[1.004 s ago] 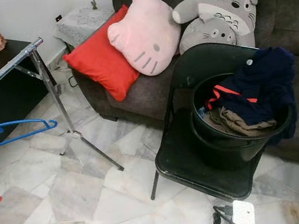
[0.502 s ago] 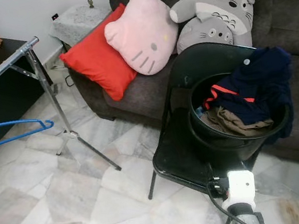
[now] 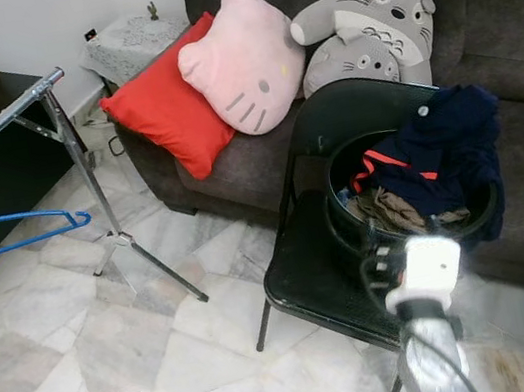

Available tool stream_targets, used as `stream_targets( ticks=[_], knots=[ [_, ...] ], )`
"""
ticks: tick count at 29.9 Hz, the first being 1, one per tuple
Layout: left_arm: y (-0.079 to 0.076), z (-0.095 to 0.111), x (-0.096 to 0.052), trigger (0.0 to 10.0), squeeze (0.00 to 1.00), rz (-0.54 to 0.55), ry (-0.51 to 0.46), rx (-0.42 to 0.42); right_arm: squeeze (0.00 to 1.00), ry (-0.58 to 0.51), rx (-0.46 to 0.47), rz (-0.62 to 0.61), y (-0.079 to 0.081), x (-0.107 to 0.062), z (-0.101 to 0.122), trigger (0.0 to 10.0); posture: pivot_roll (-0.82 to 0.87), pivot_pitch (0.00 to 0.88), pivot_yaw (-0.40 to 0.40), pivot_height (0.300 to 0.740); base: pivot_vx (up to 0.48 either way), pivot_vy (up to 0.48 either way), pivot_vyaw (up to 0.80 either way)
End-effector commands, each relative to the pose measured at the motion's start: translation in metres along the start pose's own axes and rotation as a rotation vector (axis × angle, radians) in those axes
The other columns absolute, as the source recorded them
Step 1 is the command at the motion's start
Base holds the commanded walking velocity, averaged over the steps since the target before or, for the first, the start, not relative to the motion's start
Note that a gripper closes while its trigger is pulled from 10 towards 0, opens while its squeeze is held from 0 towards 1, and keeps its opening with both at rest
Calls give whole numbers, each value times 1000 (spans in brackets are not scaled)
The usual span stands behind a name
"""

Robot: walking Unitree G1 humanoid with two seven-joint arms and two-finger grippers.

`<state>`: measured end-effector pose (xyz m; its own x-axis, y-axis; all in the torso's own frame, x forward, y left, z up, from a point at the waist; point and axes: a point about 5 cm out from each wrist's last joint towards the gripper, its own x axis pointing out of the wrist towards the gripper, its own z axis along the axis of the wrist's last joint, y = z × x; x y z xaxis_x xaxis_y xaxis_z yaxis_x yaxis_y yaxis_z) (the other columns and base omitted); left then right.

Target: Hang hanger

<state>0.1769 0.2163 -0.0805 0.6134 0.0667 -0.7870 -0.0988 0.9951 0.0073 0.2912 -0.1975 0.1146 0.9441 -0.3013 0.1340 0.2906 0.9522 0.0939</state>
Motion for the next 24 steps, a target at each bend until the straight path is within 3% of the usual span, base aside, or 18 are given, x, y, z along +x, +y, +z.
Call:
stream_targets(
  ticks=[1, 4, 10, 24],
  knots=[
    [2, -14, -3, 10000, 0, 1, 55, -17, 0, 57, 28, -36, -3, -1, -8, 10000, -106, 148, -51, 740, 0, 0, 0],
    [3, -15, -3, 10000, 0, 4, 56, -19, 0, 81, 27, -31, 1, 1, -7, 10000, -97, 140, -52, 740, 0, 0, -169],
    [0, -16, -3, 10000, 0, 4, 59, -18, 0, 101, 13, -49, -4, -1, -10, 10000, -95, 138, -52, 740, 171, 0, -793],
    [-1, -16, -3, 10000, 0, -5, 61, -10, 0, 100, 25, -46, -4, 5, -9, 10000, -90, 122, -49, 740, 272, 0, 0]
  ],
)
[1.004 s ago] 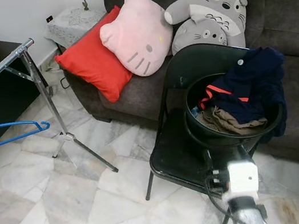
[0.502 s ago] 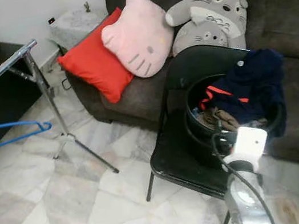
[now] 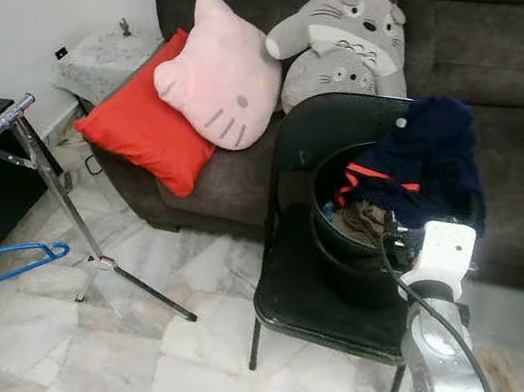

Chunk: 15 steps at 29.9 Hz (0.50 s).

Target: Hang hanger

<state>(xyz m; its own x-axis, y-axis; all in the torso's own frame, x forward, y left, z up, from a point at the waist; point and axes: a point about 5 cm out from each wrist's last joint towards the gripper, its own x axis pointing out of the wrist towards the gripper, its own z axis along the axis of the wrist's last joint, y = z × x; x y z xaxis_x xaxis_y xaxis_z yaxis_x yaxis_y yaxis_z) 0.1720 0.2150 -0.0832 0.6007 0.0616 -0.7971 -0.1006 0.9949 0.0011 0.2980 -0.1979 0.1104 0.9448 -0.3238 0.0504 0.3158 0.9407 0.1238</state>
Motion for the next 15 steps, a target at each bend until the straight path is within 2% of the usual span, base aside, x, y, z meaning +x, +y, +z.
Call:
stream_targets(
  ticks=[1, 6, 15],
  knots=[
    [-1, -11, -2, 10000, 0, 0, 45, -4, 0, 36, 6, -15, -5, 0, -6, 10000, -88, 121, -49, 740, 277, 0, -800],
    [0, -10, -2, 10000, 0, 1, 44, -6, 0, 27, -9, -19, -6, -1, -5, 10000, -88, 132, -52, 740, 279, 0, -784],
    [1, -8, -1, 10000, 0, 4, 39, -11, 0, 15, -10, -30, -8, 0, -3, 10000, -92, 147, -49, 740, 280, 0, 0]
  ],
)
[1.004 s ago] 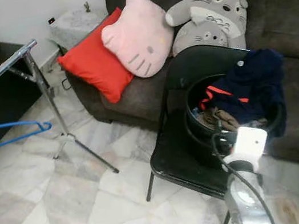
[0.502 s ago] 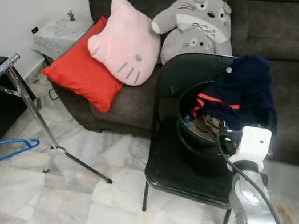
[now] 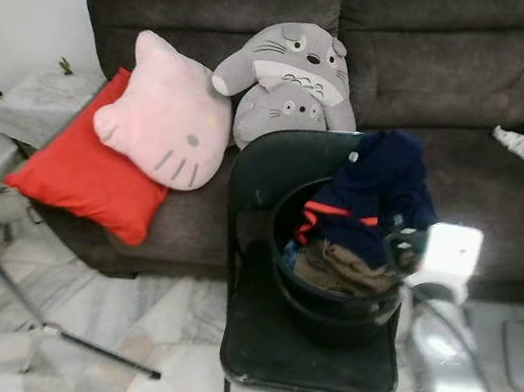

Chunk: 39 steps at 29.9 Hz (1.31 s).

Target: Hang hanger

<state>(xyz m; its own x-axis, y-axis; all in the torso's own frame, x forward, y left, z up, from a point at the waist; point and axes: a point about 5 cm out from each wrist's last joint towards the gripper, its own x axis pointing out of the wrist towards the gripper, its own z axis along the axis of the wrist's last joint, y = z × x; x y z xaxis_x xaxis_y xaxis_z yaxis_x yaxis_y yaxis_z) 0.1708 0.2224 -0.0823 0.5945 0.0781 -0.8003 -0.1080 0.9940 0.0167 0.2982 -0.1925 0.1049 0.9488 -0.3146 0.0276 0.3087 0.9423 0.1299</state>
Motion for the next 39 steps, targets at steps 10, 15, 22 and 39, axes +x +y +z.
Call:
stream_targets(
  ticks=[10, 15, 22, 39],
  knots=[
    [-6, -6, 0, 10000, 0, -11, 28, -14, 0, -4, -16, -38, -12, 3, 2, 10000, -91, 153, -45, 740, 280, 0, 0],
    [-6, -6, 0, 10000, 0, -8, 28, -12, 0, 19, -21, 38, -4, 4, 0, 10000, -92, 157, -44, 740, 220, 0, 0],
    [-6, -6, 0, 10000, 0, -9, 31, -12, 0, 55, -24, 103, 2, 6, -4, 10000, -91, 160, -43, 740, 0, 0, 0],
    [-3, -7, -1, 10000, 0, -9, 35, -14, 0, 63, -42, 190, 13, 5, -5, 10000, -92, 167, -44, 740, 0, 0, 0]
  ],
)
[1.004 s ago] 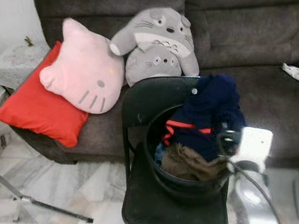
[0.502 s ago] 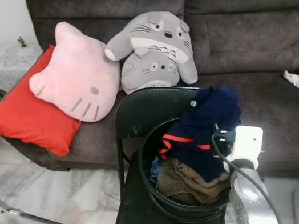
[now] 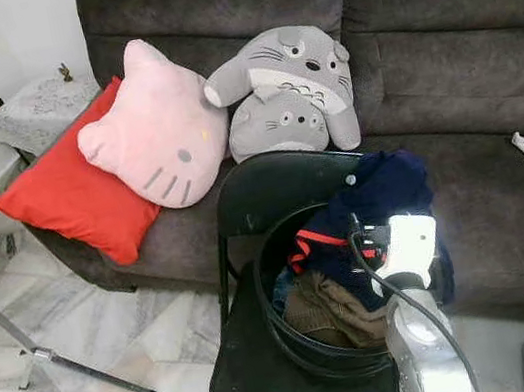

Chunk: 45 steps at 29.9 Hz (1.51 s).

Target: Hang hanger

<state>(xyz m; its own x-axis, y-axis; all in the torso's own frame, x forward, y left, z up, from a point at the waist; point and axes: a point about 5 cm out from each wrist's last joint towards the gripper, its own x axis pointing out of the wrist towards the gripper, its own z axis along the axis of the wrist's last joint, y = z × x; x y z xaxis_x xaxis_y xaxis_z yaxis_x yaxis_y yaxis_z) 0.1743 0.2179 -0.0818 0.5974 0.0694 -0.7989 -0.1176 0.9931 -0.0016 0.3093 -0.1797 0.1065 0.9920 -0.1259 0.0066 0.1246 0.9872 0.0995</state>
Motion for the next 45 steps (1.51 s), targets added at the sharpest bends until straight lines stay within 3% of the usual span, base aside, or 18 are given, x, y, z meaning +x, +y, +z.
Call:
stream_targets(
  ticks=[1, 7, 9, 11, 17, 23, 27, 33, 39, 45],
  knots=[
    [2, -10, -2, 10000, 0, 1, 38, 4, 0, 25, -13, 2, -2, -2, -5, 10000, -92, 167, -43, 740, 0, 0, 0],
    [4, -11, -3, 10000, 0, 3, 41, 5, 0, 114, -13, -20, -6, 7, -12, 10000, -93, 168, -37, 740, 0, 0, 0],
    [4, -12, -3, 10000, 0, 3, 43, 6, 0, 202, -3, -54, -12, 15, -18, 10000, -94, 169, -35, 740, 0, 0, 0],
    [5, -12, -3, 10000, 0, 3, 44, 7, 0, 264, 65, -94, -18, 22, -22, 10000, -89, 170, -30, 740, 0, 0, 0],
    [8, -12, -4, 10000, 0, 8, 45, 11, 0, 302, 176, -138, -32, 44, -15, 10000, -79, 176, -16, 740, 0, 0, 0],
    [12, -12, -4, 10000, 0, 11, 49, 19, 0, 358, 237, -144, -36, 48, -19, 10000, -62, 183, -2, 740, 0, 0, 0],
    [14, -13, -5, 10000, 0, 14, 51, 24, 0, 390, 251, -126, -34, 50, -22, 10000, -56, 187, 6, 740, 0, 0, 0],
    [20, -14, -6, 10000, 0, 23, 56, 33, 0, 380, 243, 10, -7, 54, -21, 10000, -48, 191, 18, 740, 0, 0, 0],
    [21, -15, -7, 10000, 0, 22, 59, 41, 0, 412, 229, -16, -9, 50, -31, 10000, -35, 188, 23, 740, 0, 0, 0],
    [22, -15, -7, 10000, 0, 24, 59, 43, 0, 403, 212, -21, -12, 55, -24, 10000, -35, 185, 24, 740, 0, 0, 0]
  ],
)
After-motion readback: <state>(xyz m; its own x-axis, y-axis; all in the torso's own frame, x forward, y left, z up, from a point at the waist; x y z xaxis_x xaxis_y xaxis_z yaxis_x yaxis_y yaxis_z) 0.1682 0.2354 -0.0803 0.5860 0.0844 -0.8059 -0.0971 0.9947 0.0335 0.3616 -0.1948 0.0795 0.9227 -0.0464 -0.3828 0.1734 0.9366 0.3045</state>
